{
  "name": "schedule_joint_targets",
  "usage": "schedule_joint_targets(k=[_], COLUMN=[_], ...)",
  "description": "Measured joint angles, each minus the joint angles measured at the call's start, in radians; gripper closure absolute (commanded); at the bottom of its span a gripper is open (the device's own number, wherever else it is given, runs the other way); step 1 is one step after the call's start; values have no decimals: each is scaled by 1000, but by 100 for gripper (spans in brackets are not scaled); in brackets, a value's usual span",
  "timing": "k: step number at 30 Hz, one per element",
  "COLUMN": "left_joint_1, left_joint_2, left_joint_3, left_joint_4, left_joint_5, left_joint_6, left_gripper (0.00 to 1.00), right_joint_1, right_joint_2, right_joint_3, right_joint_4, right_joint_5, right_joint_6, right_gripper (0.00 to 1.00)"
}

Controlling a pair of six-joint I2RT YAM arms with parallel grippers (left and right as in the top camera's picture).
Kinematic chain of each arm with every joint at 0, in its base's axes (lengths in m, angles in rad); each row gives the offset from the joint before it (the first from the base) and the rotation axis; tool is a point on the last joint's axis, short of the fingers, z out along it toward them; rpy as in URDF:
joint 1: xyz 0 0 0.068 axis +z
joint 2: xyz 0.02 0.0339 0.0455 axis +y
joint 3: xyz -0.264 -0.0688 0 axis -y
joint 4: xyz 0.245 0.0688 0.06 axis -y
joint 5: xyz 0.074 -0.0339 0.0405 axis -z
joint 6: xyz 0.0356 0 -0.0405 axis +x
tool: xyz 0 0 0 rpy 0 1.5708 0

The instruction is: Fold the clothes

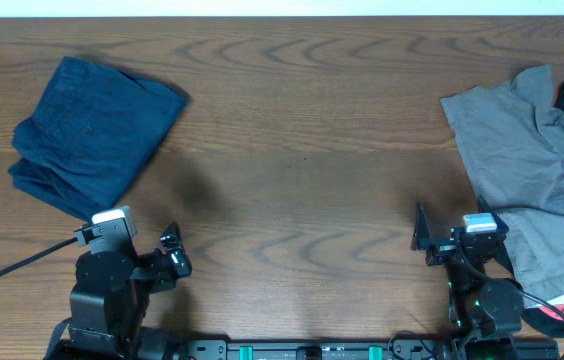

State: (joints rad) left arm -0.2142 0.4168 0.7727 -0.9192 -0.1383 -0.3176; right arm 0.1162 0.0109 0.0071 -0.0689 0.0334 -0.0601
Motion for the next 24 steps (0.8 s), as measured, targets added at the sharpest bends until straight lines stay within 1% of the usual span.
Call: schedule_joint_targets(k=[24], left_joint_1=[0], left_joint_2=[0], left_joint_3=[0], left_joint_4=[0], left_joint_5=[0], left_joint_6=[0], left_gripper=[2], right_joint_1=[0], right_joint_2=[0], right_joint_3=[0], right_joint_4=[0], right_joint_5=[0], right_joint_6=[-10], right_gripper=[1])
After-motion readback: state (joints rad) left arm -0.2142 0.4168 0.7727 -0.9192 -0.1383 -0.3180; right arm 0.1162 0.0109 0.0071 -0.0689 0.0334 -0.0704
